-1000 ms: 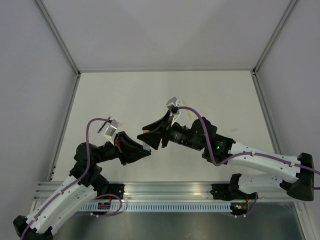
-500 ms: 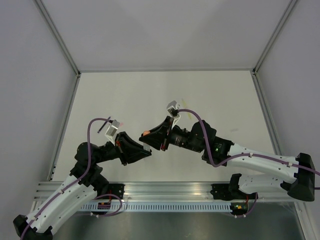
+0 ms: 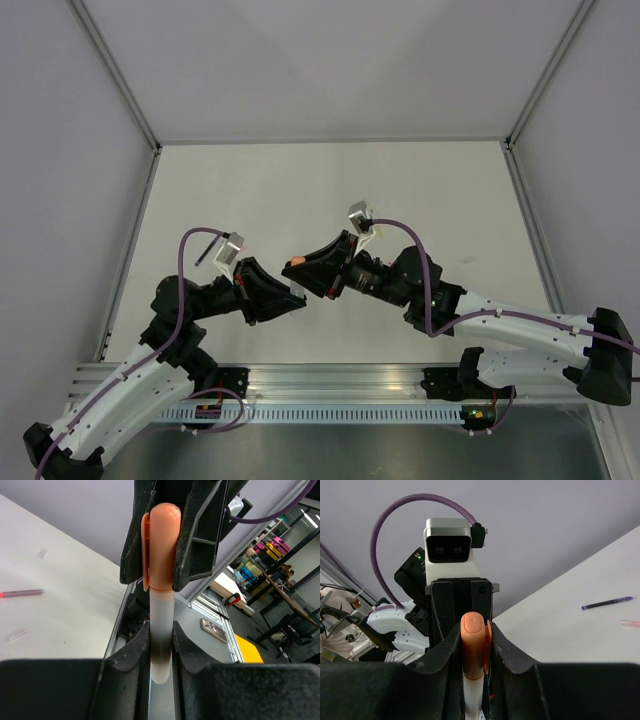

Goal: Insert the pens into the pen caps

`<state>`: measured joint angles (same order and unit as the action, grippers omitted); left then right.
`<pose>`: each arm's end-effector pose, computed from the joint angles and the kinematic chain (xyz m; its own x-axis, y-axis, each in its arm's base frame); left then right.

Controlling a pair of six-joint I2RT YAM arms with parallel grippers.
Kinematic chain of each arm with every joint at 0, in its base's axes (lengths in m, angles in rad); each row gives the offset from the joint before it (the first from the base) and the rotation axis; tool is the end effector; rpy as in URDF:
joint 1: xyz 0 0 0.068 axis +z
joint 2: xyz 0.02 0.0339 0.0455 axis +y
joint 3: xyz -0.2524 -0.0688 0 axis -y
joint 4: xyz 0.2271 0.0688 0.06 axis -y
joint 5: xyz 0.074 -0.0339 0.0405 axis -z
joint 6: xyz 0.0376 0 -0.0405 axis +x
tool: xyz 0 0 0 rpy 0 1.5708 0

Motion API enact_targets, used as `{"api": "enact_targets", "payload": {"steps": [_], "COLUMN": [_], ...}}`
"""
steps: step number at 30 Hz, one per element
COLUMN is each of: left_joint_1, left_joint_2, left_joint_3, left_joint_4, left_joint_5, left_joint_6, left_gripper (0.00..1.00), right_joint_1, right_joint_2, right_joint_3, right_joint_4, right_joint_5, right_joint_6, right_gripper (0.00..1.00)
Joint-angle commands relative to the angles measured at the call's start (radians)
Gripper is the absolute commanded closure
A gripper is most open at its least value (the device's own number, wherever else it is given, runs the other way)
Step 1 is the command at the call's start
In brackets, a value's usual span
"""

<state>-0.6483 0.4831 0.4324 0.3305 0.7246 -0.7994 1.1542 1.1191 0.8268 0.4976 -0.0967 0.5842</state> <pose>0.0842 -0.0951 0.3074 -0.5348 -0.2684 -0.8013 0.8270 0.0284 -0.5614 0.0993 0.2334 0.3553 -0.4543 0.3300 -0.8275 -0.8366 0.1610 0.5235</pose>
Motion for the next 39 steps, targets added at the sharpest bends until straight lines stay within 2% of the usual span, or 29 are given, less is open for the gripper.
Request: {"api": "enact_targets", "payload": {"steps": [1,10,19,27,39], "left_joint_1": [0.009,0.009,0.009,0.013,0.013], "left_joint_2": [0.032,0.097,0.159,0.173,0.08], "left_joint_3": [0.104,0.206,0.253,0.296,0.163], "left_joint_4": [0.097,-0.005,0.002,-0.054,0.042], "left_joint_5": [-0.152,-0.231,-0.241,-0.283,-0.067], "left_joint_6": [-0.052,0.002,-0.007,0.017,-0.012], "left_gripper": [0.98,0.98,0.98,0.98,0.98], "right_joint_1": [0.024,0.048,0.099,0.154,0.157], "right_joint_2": [0.013,-0.008,0.015,0.016,-0.07], "right_joint_3": [-0.06,-0.117,-0.152,-0.184,-0.078], "right_joint_4": [-0.037,-0.018,0.007,0.019,-0.065], "right_joint_5": [-0.103,-0.066,-0.017,0.064,0.307], "right_joint_6": [0.011,0.014,0.009,-0.007,-0.044], "right_gripper": [1.0,1.0,1.0,1.0,1.0]}}
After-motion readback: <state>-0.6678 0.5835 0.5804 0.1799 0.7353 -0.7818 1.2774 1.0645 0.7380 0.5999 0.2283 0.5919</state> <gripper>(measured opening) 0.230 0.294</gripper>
